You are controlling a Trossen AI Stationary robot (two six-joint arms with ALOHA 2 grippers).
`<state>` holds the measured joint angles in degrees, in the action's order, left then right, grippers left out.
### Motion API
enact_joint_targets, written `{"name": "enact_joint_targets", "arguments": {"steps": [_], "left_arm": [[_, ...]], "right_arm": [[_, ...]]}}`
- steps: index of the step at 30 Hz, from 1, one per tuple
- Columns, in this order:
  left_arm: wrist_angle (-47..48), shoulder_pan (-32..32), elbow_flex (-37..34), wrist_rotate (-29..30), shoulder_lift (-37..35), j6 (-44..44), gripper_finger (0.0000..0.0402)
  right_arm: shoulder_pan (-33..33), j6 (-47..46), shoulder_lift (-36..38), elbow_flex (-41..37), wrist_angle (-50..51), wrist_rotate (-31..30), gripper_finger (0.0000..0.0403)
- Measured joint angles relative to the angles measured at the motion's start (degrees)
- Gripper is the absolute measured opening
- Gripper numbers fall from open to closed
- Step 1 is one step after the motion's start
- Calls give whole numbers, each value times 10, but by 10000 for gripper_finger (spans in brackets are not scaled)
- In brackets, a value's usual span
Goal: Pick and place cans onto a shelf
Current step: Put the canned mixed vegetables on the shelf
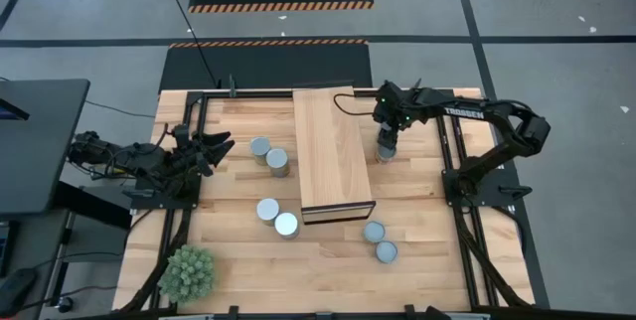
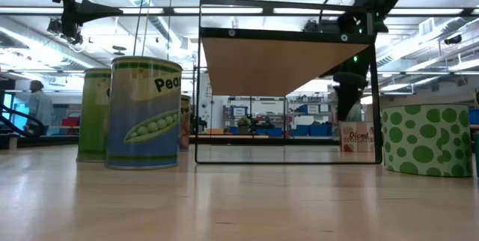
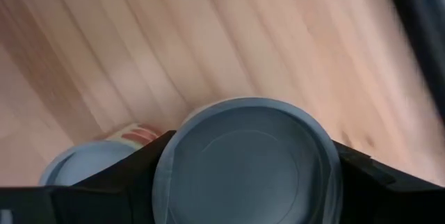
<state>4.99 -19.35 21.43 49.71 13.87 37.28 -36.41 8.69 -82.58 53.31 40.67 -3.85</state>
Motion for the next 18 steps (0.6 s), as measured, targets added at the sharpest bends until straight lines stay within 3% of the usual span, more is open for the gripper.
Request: {"name": "enact_joint_targets", "arguments": {"steps": [4, 9, 18], "left_arm": [[0, 0, 0, 11, 0, -3, 281], [0, 0, 0, 22, 0, -4, 281], [0, 0, 0, 22, 0, -4, 281]], "right_arm": [[-2, -15, 4, 59, 66, -39, 292], [-11, -42, 2, 152, 115, -40, 293], [-18, -101, 2, 275, 154, 9, 293]]}}
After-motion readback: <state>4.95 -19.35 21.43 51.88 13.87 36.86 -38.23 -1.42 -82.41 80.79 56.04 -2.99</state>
